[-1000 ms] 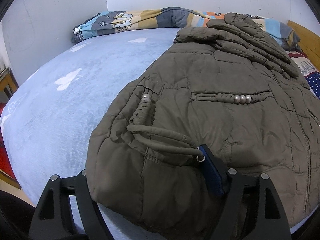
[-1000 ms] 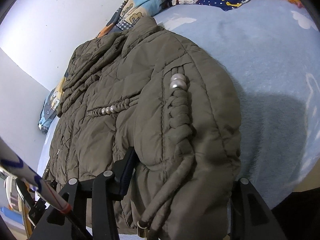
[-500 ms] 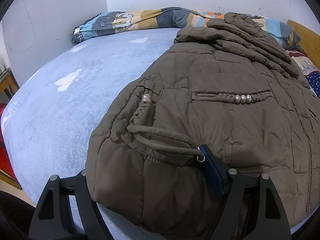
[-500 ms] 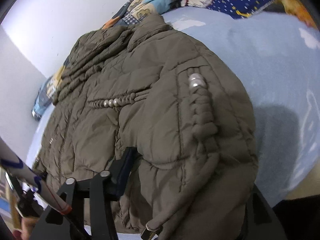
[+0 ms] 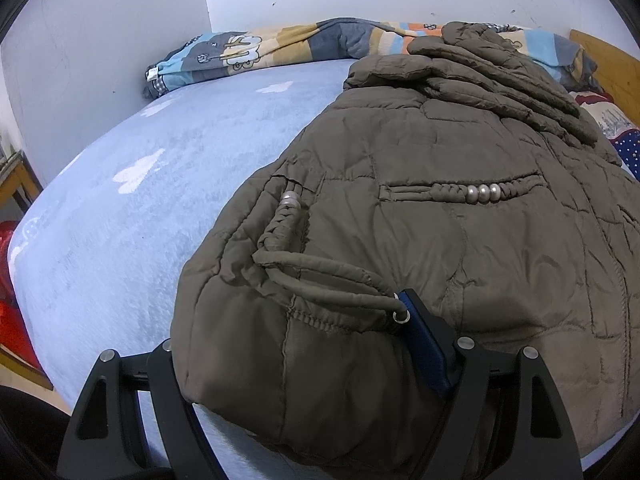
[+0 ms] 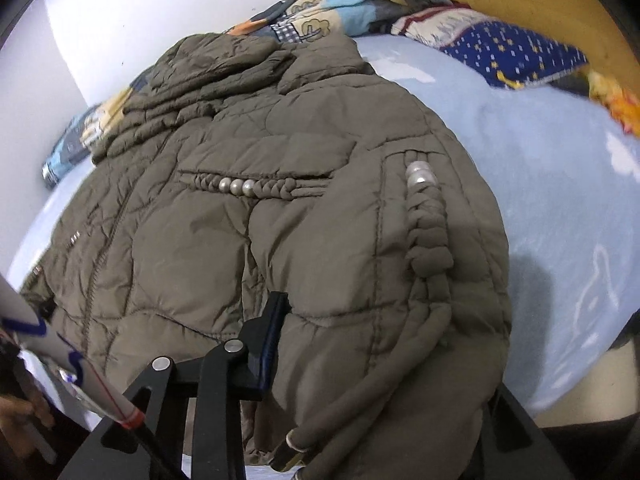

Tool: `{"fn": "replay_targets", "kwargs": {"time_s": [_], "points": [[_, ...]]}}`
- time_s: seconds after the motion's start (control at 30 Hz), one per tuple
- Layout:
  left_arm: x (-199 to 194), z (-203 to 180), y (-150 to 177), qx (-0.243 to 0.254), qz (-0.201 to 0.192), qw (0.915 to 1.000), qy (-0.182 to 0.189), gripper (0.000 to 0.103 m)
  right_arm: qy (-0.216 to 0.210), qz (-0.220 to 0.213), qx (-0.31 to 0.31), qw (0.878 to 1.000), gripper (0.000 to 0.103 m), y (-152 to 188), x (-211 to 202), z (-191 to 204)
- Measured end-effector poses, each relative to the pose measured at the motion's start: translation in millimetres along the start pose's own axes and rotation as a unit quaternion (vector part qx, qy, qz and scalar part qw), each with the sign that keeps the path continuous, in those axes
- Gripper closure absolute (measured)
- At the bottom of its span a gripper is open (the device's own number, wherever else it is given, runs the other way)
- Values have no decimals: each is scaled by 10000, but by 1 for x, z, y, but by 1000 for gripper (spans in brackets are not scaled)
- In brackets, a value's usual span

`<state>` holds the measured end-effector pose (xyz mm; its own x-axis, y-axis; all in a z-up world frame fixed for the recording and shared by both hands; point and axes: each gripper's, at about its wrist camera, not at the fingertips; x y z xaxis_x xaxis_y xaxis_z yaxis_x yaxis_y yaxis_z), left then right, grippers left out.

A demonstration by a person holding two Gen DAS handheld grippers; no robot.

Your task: Fold large clothes

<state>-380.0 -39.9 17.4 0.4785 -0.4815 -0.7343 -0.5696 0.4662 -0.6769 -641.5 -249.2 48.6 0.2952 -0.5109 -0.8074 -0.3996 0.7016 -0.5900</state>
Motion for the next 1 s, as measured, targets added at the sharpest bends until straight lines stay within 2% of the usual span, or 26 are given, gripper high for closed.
{"fn": "replay_targets", "kwargs": {"time_s": [0.37, 1.0], "points": [[-1, -9, 2, 215, -78, 9996, -190, 23, 252, -119, -368, 9989, 63, 1, -2, 8], [-2, -11, 3, 276, -98, 9993, -216, 23, 580, -227, -679, 9958, 61, 3, -5, 18]]}}
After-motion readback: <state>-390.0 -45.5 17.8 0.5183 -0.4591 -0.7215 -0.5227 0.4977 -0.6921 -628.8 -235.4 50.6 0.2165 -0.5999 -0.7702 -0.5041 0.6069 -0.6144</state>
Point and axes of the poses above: each gripper's, at about its wrist camera, not at the fingertips, and x roughly the way its jaws point, z to its left, y to its underside, and after that the axes turned 11 degrees about y, right-handed
